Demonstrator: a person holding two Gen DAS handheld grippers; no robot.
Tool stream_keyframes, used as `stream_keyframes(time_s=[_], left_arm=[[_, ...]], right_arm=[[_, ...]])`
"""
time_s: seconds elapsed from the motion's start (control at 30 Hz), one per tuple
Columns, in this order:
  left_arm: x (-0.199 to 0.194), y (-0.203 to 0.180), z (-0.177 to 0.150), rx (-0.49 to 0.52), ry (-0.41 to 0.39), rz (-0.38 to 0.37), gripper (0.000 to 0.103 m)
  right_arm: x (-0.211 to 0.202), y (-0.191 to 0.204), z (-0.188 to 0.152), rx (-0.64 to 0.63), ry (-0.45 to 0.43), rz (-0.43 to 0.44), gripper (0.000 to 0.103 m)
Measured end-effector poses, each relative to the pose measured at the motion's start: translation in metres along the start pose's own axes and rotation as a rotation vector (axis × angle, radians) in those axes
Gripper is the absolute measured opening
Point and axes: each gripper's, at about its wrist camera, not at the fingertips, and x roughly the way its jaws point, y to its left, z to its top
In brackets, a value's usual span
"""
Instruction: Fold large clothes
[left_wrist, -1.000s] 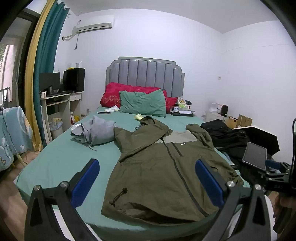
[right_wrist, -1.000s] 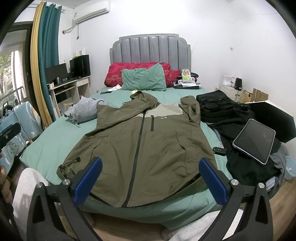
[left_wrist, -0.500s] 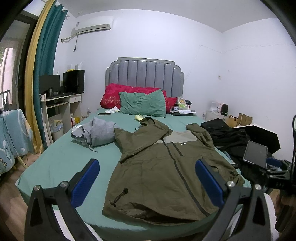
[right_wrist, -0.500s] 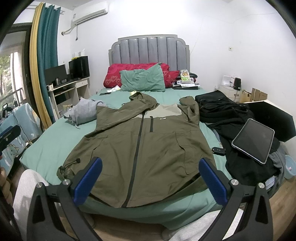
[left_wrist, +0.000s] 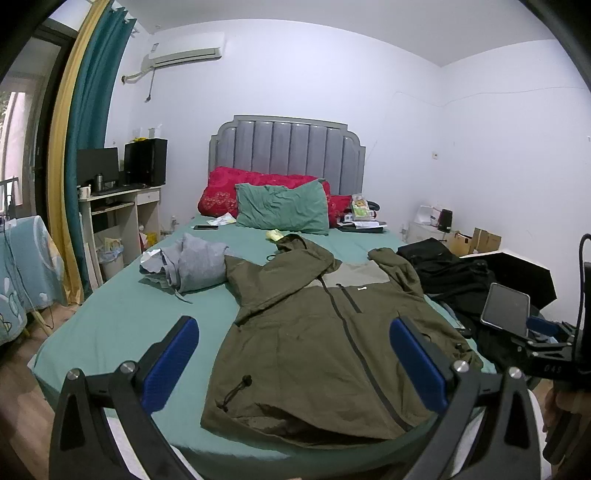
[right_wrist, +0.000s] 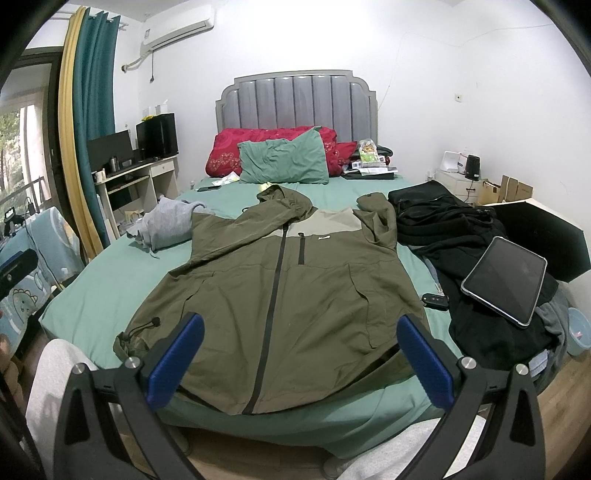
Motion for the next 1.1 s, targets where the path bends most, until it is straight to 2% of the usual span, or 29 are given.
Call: stream_keyframes(time_s=[0.2, 0.33, 0.43, 0.6, 0.7, 0.77, 0.83, 0.93, 1.1], left_arm=[[0.002, -0.002, 0.0, 0.017, -0.008, -0.007, 0.103], [0.017, -0.005, 0.002, 0.036, 0.002, -0.016, 0.103], [0.041, -0.003, 0.006, 0.032, 0.038, -0.047, 0.103], [0.114, 0.013, 0.005, 0.012, 0.16, -0.07, 0.103], [0.168, 0.033, 0.004, -0.013, 0.211, -0.075, 0.103], [0.197, 0.043, 0.006, -0.03, 0.238, -0.074, 0.103], [0.238, 0.057, 0.009, -0.045, 0.269, -0.077, 0.103], [0.294, 0.079, 0.016, -0.053, 0.3, -0.062, 0.103], [0.372, 0.124, 0.023, -0.038, 0.298, 0.041, 0.103]], right_arm=[[0.004, 0.001, 0.0, 0.002, 0.009, 0.002, 0.103], [0.018, 0.0, 0.005, -0.003, 0.023, 0.002, 0.103], [0.043, -0.006, 0.013, 0.002, 0.043, 0.01, 0.103], [0.093, -0.016, 0.03, -0.025, 0.071, 0.022, 0.103], [0.139, -0.021, 0.045, -0.051, 0.1, 0.045, 0.103], [0.179, -0.024, 0.059, -0.056, 0.126, 0.075, 0.098], [0.224, -0.027, 0.074, -0.057, 0.162, 0.085, 0.081], [0.289, -0.031, 0.096, -0.058, 0.204, 0.115, 0.073], [0.389, -0.018, 0.137, -0.112, 0.232, 0.118, 0.068]])
